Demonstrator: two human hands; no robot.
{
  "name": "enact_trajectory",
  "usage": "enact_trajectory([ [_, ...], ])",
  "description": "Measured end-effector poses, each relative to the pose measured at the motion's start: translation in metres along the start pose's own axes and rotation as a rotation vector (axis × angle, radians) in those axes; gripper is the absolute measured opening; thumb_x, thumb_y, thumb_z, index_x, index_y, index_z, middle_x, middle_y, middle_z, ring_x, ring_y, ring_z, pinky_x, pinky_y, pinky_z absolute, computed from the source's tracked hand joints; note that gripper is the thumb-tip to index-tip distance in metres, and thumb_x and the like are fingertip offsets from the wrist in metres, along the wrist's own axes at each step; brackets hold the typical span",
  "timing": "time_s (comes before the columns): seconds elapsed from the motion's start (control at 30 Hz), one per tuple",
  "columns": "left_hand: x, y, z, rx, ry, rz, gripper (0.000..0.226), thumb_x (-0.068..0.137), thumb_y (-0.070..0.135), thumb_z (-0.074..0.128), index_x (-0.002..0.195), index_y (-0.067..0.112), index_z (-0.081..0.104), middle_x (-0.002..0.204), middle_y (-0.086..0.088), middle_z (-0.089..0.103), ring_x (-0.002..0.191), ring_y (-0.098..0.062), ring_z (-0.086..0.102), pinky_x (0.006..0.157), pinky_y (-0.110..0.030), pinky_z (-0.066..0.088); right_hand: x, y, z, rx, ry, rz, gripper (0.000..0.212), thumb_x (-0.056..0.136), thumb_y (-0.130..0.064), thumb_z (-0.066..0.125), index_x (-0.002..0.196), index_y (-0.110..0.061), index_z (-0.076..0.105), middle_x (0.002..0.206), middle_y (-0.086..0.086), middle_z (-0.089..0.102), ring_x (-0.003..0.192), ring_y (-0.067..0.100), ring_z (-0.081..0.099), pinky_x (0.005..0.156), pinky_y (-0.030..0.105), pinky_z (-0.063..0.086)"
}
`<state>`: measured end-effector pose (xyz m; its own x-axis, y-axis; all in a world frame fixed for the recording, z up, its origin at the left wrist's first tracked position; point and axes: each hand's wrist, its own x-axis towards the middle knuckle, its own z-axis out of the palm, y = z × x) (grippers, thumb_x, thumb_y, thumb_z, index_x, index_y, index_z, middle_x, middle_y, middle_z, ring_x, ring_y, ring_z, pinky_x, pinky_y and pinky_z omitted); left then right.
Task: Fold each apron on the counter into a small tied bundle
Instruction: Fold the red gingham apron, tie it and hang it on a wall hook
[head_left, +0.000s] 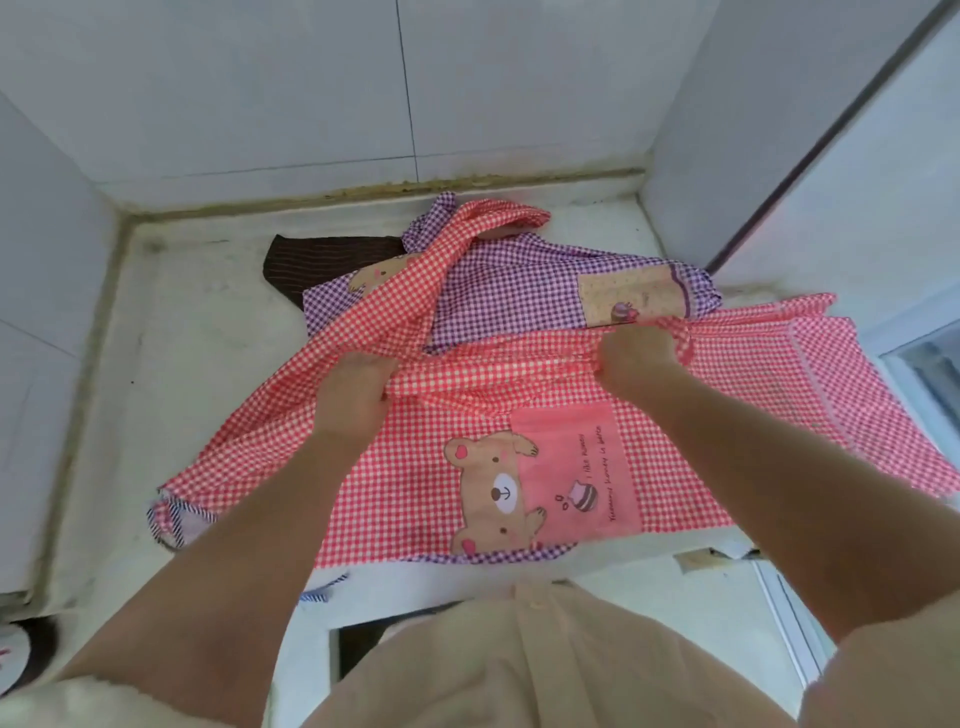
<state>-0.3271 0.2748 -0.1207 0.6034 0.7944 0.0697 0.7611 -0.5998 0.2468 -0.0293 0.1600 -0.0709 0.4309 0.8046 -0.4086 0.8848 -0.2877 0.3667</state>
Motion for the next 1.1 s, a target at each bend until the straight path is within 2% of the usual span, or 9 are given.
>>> enact_trajectory([
  [0.13, -0.034, 0.001, 0.014, 0.063, -0.127, 0.203, 0.028, 0.065, 0.013, 0.081, 0.089, 0.01, 0.067, 0.081, -0.012, 0.067, 0.08, -0.033, 0.062, 0.064, -0.038, 0.051, -0.035, 0.003, 0.051, 0.178, -0.269, -0.012, 0.029, 0.095, -0.03, 0.055, 0.114, -0.01, 0.062, 0.099, 0.003, 0.064, 0.1, 0.023, 0.064, 0.092, 0.038, 0.054],
  [0.27, -0.062, 0.005, 0.022, 0.045, -0.457, 0.231, 0.028, 0.083, 0.05, 0.065, 0.095, 0.025, 0.062, 0.089, 0.004, 0.066, 0.083, -0.016, 0.059, 0.068, -0.026, 0.045, -0.063, -0.005, 0.083, 0.364, -0.443, -0.091, 0.045, 0.088, -0.031, 0.068, 0.127, -0.011, 0.058, 0.125, 0.01, 0.063, 0.116, 0.028, 0.058, 0.101, 0.037, 0.047],
  [0.4, -0.079, 0.002, 0.028, -0.023, -0.654, 0.101, 0.04, 0.085, 0.068, 0.053, 0.075, 0.029, 0.056, 0.076, 0.011, 0.06, 0.073, -0.009, 0.055, 0.067, -0.024, 0.036, -0.079, -0.003, 0.093, 0.771, -0.497, -0.117, 0.061, 0.091, -0.066, 0.044, 0.114, -0.013, 0.065, 0.103, 0.006, 0.065, 0.094, 0.02, 0.059, 0.092, 0.04, 0.05],
  [0.5, -0.083, 0.006, 0.029, -0.069, -0.642, -0.011, 0.057, 0.086, 0.073, 0.042, 0.058, 0.024, 0.05, 0.06, 0.007, 0.052, 0.06, -0.01, 0.049, 0.065, -0.026, 0.036, -0.078, 0.011, 0.103, 0.875, -0.031, 0.063, 0.055, 0.091, -0.059, 0.03, 0.084, -0.015, 0.062, 0.092, 0.008, 0.065, 0.093, 0.031, 0.063, 0.085, 0.044, 0.05],
  [0.57, -0.085, 0.014, 0.027, -0.029, -0.637, -0.044, 0.062, 0.087, 0.072, 0.038, 0.057, 0.02, 0.055, 0.058, 0.005, 0.052, 0.058, -0.011, 0.05, 0.065, -0.026, 0.038, -0.073, 0.019, 0.112, 0.717, 0.17, 0.133, 0.037, 0.087, -0.045, 0.048, 0.105, -0.014, 0.058, 0.109, 0.012, 0.06, 0.107, 0.035, 0.056, 0.09, 0.045, 0.044],
  [0.63, -0.086, 0.023, 0.027, 0.044, -0.627, -0.045, 0.063, 0.09, 0.07, 0.038, 0.069, 0.017, 0.065, 0.067, 0.003, 0.06, 0.067, -0.012, 0.056, 0.072, -0.027, 0.047, -0.066, 0.023, 0.122, 0.578, 0.069, 0.231, 0.061, 0.084, -0.035, 0.065, 0.135, -0.012, 0.04, 0.133, 0.015, 0.046, 0.125, 0.035, 0.044, 0.105, 0.051, 0.035],
  [0.87, -0.084, 0.059, 0.029, 0.214, -0.585, -0.138, 0.054, 0.094, 0.062, 0.038, 0.078, 0.02, 0.066, 0.074, 0.004, 0.061, 0.074, -0.014, 0.057, 0.076, -0.031, 0.052, -0.055, 0.05, 0.139, 0.688, -0.062, 0.187, 0.074, 0.089, -0.023, 0.065, 0.15, -0.014, 0.023, 0.151, 0.022, 0.022, 0.133, 0.041, 0.038, 0.106, 0.052, 0.042],
  [1.0, -0.078, 0.082, 0.028, 0.087, -0.282, -0.158, 0.037, 0.094, 0.049, 0.049, 0.072, 0.02, 0.055, 0.068, 0.004, 0.056, 0.067, -0.017, 0.056, 0.062, -0.029, 0.046, -0.055, 0.078, 0.141, 0.405, -0.138, 0.129, 0.035, 0.096, -0.033, 0.048, 0.115, -0.008, 0.064, 0.106, 0.009, 0.063, 0.095, 0.027, 0.062, 0.08, 0.036, 0.053],
  [1.1, -0.068, 0.092, 0.029, 0.038, -0.052, -0.091, 0.015, 0.09, 0.027, 0.058, 0.091, 0.013, 0.057, 0.089, -0.005, 0.056, 0.072, -0.024, 0.057, 0.056, -0.031, 0.044, -0.052, 0.087, 0.139, 0.261, -0.046, 0.13, 0.037, 0.095, -0.041, 0.046, 0.104, -0.011, 0.066, 0.097, 0.005, 0.065, 0.096, 0.025, 0.06, 0.089, 0.037, 0.049],
])
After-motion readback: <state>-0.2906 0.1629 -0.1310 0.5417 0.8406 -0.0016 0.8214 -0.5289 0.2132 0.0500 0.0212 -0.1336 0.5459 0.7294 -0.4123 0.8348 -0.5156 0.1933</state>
